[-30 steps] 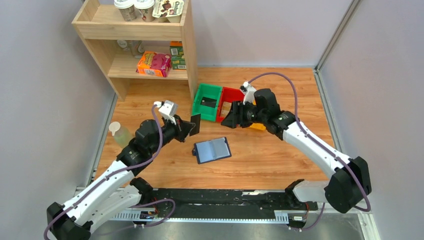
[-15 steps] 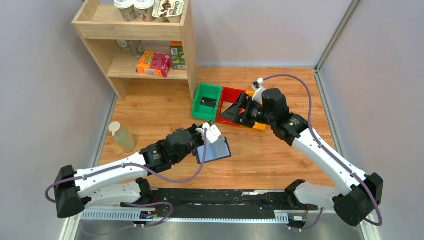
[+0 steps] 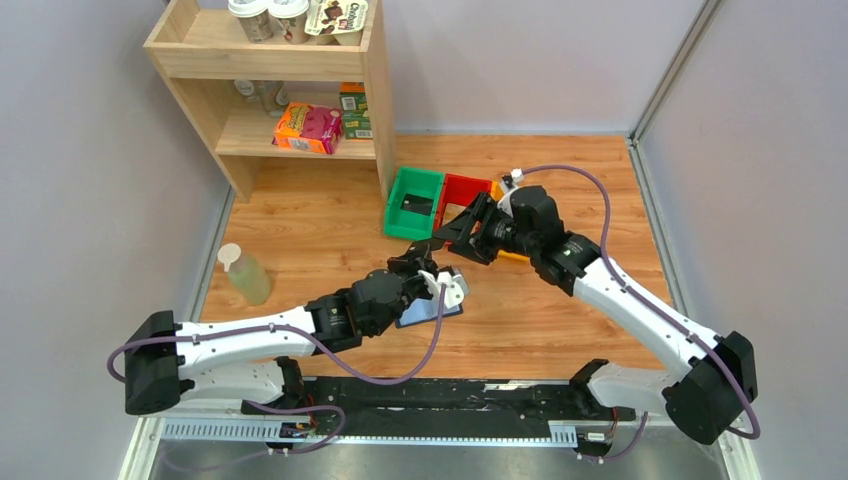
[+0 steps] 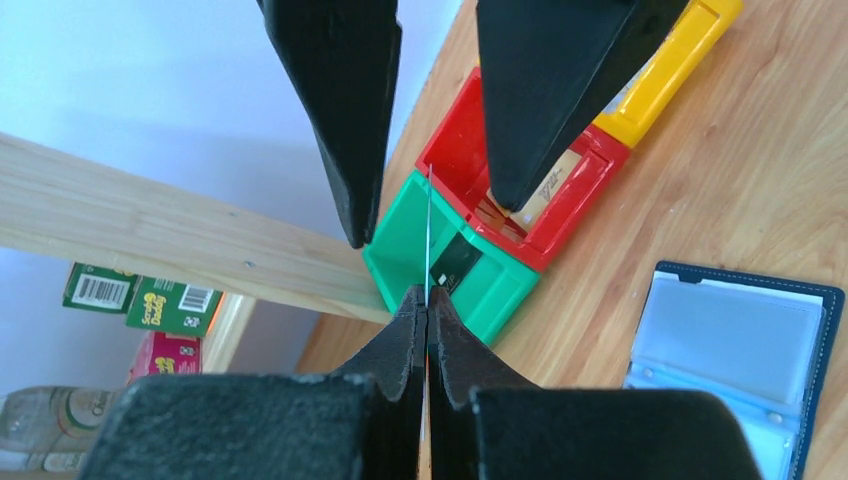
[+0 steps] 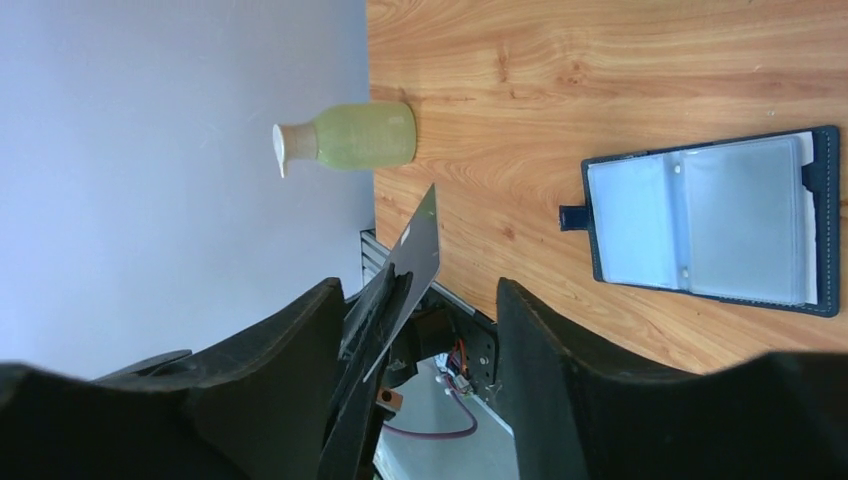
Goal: Take the credit cards out of the card holder
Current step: Place the credit card in the storage box.
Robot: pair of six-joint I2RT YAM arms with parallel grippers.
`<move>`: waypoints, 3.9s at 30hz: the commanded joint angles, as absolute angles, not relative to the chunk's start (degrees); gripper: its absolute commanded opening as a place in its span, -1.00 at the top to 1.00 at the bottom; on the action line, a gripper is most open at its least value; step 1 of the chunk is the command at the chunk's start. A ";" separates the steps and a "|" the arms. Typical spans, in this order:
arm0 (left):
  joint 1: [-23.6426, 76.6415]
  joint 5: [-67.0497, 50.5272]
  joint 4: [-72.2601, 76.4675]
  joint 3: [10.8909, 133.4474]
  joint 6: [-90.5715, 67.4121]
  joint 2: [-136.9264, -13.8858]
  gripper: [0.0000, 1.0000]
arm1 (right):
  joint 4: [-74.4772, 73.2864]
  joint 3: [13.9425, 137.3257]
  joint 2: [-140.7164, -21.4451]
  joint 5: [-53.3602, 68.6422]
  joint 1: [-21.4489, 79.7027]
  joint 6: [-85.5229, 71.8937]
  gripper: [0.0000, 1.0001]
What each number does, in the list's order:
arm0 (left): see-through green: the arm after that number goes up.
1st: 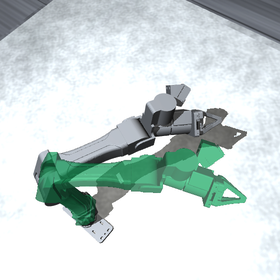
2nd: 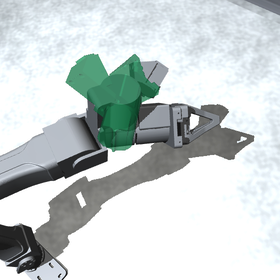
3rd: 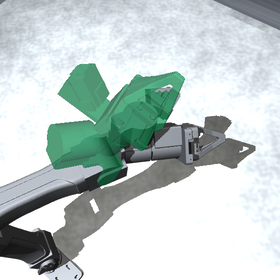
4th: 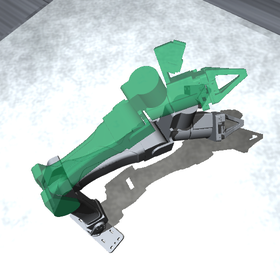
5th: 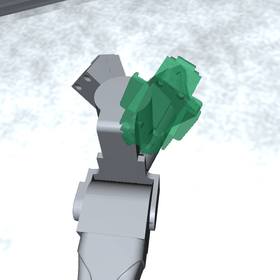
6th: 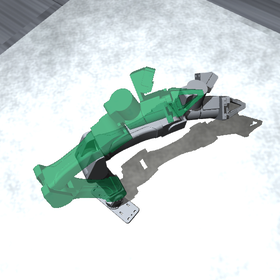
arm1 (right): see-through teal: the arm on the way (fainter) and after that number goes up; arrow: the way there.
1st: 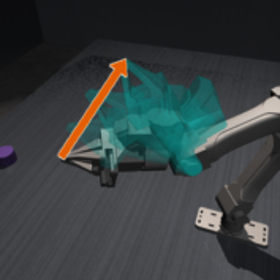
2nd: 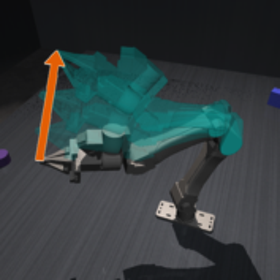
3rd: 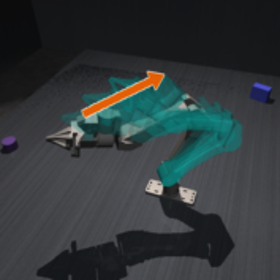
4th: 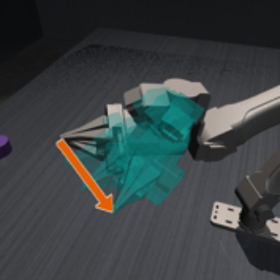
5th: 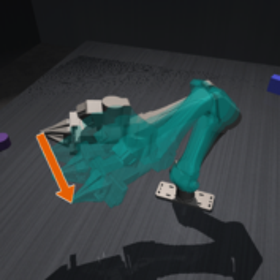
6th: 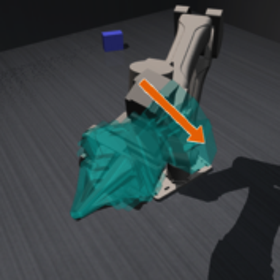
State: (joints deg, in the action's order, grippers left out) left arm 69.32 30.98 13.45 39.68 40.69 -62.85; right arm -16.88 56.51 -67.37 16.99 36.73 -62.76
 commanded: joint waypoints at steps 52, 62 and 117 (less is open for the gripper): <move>32.17 -24.61 54.75 25.13 -63.46 -66.44 -0.05 | 34.89 31.38 -60.47 22.32 29.53 -63.46 1.00; 32.17 -26.28 60.55 26.19 -67.67 -71.98 0.14 | 39.02 30.85 -63.01 22.85 29.44 -65.13 1.00; 24.52 -9.49 9.58 67.41 -30.22 -108.01 0.94 | -12.74 34.89 -45.62 4.83 28.92 -26.72 -1.00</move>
